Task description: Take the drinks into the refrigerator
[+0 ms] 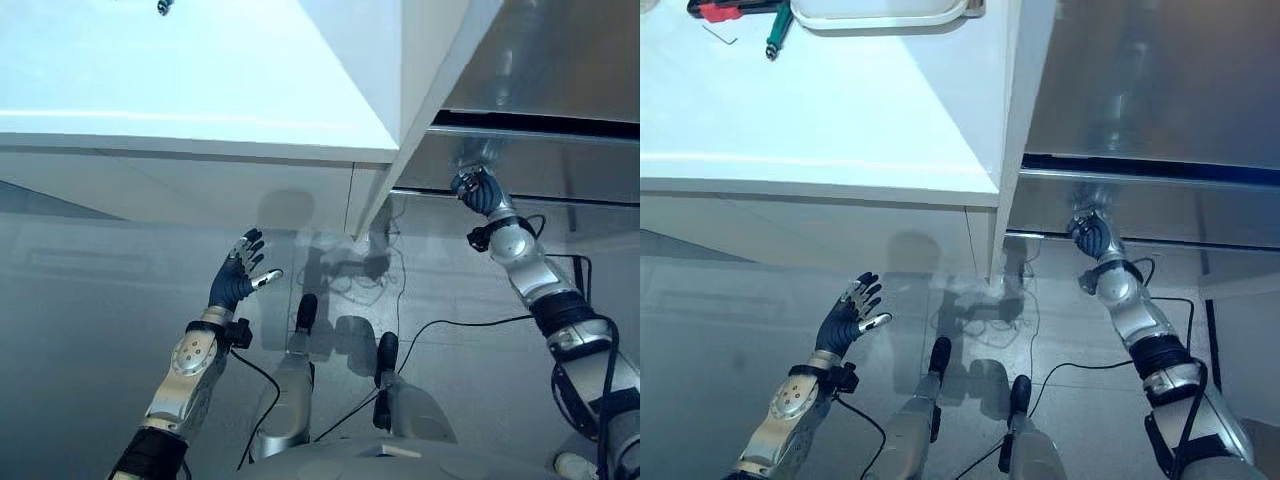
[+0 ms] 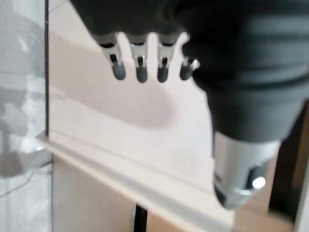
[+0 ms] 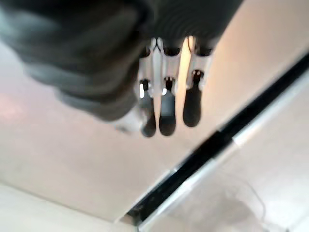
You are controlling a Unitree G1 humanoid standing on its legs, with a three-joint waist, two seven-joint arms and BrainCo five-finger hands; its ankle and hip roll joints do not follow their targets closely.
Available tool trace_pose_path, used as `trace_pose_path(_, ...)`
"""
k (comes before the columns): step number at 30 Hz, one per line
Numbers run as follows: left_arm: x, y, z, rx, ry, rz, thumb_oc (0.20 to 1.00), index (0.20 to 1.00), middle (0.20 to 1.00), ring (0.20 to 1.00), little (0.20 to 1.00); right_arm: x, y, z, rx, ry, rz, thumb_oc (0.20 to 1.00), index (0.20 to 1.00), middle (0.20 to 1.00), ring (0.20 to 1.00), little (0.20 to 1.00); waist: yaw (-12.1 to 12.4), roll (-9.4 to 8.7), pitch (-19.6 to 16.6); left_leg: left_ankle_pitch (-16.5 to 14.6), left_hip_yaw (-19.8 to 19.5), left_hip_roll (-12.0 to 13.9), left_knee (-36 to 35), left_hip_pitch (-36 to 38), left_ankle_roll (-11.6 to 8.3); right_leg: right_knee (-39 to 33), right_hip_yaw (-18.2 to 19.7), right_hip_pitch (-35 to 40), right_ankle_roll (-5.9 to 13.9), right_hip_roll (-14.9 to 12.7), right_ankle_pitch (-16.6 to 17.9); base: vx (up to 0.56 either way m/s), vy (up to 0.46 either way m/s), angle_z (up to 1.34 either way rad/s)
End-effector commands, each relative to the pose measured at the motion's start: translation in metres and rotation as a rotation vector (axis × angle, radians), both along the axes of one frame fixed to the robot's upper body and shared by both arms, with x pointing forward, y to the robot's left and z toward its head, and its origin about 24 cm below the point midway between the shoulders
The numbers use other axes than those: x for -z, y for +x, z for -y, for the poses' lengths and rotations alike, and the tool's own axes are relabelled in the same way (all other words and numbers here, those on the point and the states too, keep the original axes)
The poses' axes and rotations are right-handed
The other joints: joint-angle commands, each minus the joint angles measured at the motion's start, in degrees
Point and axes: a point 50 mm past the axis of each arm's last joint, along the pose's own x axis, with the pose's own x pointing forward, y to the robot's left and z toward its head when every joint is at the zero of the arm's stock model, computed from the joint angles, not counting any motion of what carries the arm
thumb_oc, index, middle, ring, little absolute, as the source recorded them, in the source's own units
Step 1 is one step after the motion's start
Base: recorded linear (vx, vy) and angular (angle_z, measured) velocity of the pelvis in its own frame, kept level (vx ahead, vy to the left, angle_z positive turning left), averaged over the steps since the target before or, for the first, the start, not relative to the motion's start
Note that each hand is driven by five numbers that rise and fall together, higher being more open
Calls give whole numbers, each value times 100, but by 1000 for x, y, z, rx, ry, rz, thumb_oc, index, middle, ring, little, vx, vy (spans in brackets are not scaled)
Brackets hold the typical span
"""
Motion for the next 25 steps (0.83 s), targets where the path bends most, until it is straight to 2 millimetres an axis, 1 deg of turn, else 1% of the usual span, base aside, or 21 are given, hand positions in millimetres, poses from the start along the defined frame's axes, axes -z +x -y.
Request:
trace_pose_path(1,-15,5,1,-31,27,112,1000,1000,1000,1000,1000,-7,-8,8,61,170,143,1000,1000,1000,1000,1000,-48,-315,-189,-758,111,-440,6,553,458,586,-8,-607,65,-293,193,8,37,13)
trace_pose_path(3,-12,4,-4,-79,68,104,1000,1000,1000,1000,1000,30,-28,12,112,248,51,1000,1000,1000,1000,1000,-125,-323,-188,-784,119,-448,6,586,482,671,9,-622,72,-311,155,3,28,14)
trace_pose_path(4,-11,4,-4,-78,70,102,1000,1000,1000,1000,1000,30,-29,12,113,249,49,1000,1000,1000,1000,1000,-121,-327,-197,-785,119,-450,6,589,482,679,9,-623,72,-313,149,-1,45,14)
trace_pose_path(5,-4,2,-8,-104,79,73,1000,1000,1000,1000,1000,72,-54,15,176,308,-80,1000,1000,1000,1000,1000,-213,-336,-200,-819,160,-458,6,650,510,791,38,-626,82,-328,102,3,35,10)
trace_pose_path(6,-4,2,-8,-104,80,71,1000,1000,1000,1000,1000,72,-55,15,176,309,-81,1000,1000,1000,1000,1000,-210,-339,-211,-817,161,-460,6,646,511,796,39,-632,83,-330,100,-3,66,5)
trace_pose_path(7,3,2,-9,-118,75,38,1000,1000,1000,1000,1000,100,-72,17,227,313,-187,1000,1000,1000,1000,1000,-273,-331,-234,-834,179,-459,6,692,526,883,74,-649,86,-341,69,5,47,1)
trace_pose_path(8,10,2,-10,-126,70,2,1000,1000,1000,1000,1000,123,-88,18,272,367,-271,1000,1000,1000,1000,1000,-311,-332,-231,-872,199,-451,6,766,527,966,82,-627,85,-342,1,7,68,-2)
trace_pose_path(9,12,3,-13,-124,95,-8,1000,1000,1000,1000,1000,137,-98,18,297,387,-334,1000,1000,1000,1000,1000,-351,-331,-272,-869,209,-456,6,773,533,984,103,-644,91,-348,12,14,37,-5)
trace_pose_path(10,12,3,-13,-124,95,-8,1000,1000,1000,1000,1000,137,-98,18,297,388,-334,1000,1000,1000,1000,1000,-350,-334,-273,-871,211,-456,6,774,533,990,105,-646,91,-349,7,25,54,-10)
trace_pose_path(11,26,3,-15,-128,103,-77,1000,1000,1000,1000,1000,167,-124,16,351,437,-470,1000,1000,1000,1000,1000,-405,-338,-338,-915,255,-455,6,863,541,1004,148,-603,97,-355,-11,22,33,-8)
trace_pose_path(12,26,3,-15,-128,103,-77,1000,1000,1000,1000,1000,166,-124,17,351,437,-470,1000,1000,1000,1000,1000,-403,-338,-334,-916,256,-455,6,866,541,1003,150,-601,97,-355,-11,61,60,-17)
trace_pose_path(13,41,4,-18,-137,159,-149,1000,1000,1000,1000,1000,197,-157,13,424,476,-630,1000,1000,1000,1000,1000,-464,-338,-427,-964,297,-444,6,977,540,993,167,-508,96,-350,-45,53,35,-14)
trace_pose_path(15,54,1,-20,-153,152,-210,1000,1000,1000,1000,1000,214,-179,10,465,492,-745,1000,1000,1000,1000,1000,-500,-327,-503,-989,321,-440,6,1051,539,970,178,-429,94,-349,-62,55,31,-10)
trace_pose_path(17,72,-3,-20,-170,148,-301,1000,1000,1000,1000,1000,225,-198,7,491,499,-831,1000,1000,1000,1000,1000,-546,-320,-590,-1014,343,-432,6,1123,539,949,185,-352,92,-347,-78,45,11,-9)
trace_pose_path(18,83,-5,-20,-164,189,-356,1000,1000,1000,1000,1000,231,-210,6,509,493,-890,1000,1000,1000,1000,1000,-580,-318,-638,-1038,349,-431,6,1168,539,927,186,-295,93,-347,-85,54,11,-5)
trace_pose_path(19,90,-7,-22,-154,233,-395,1000,1000,1000,1000,1000,234,-215,5,515,495,-913,1000,1000,1000,1000,1000,-609,-320,-689,-1053,364,-428,6,1202,537,912,193,-258,94,-349,-96,57,12,5)
trace_pose_path(21,117,-20,-24,-193,253,-548,1000,1000,1000,1000,1000,239,-224,0,504,482,-964,1000,1000,1000,1000,1000,-653,-323,-790,-1087,398,-423,6,1265,535,871,214,-174,88,-341,-106,49,2,-10)
trace_pose_path(22,128,-26,-25,-177,315,-617,1000,1000,1000,1000,1000,240,-227,-1,499,467,-982,1000,1000,1000,1000,1000,-687,-326,-843,-1099,418,-414,6,1300,531,856,225,-136,90,-332,-112,30,1,-16)
trace_pose_path(23,128,-26,-24,-177,315,-616,1000,1000,1000,1000,1000,240,-226,-1,499,466,-981,1000,1000,1000,1000,1000,-685,-324,-836,-1101,419,-413,6,1305,530,854,226,-130,90,-332,-113,67,8,1)
trace_pose_path(24,149,-46,-28,-161,406,-765,1000,1000,1000,1000,1000,243,-230,-7,476,452,-1006,1000,1000,1000,1000,1000,-740,-332,-950,-1140,463,-396,6,1396,528,819,265,-48,86,-316,-119,49,3,1)
trace_pose_path(25,149,-45,-27,-162,406,-764,1000,1000,1000,1000,1000,242,-230,-7,475,451,-1005,1000,1000,1000,1000,1000,-740,-331,-945,-1142,465,-395,6,1400,528,818,266,-44,86,-316,-120,73,4,0)
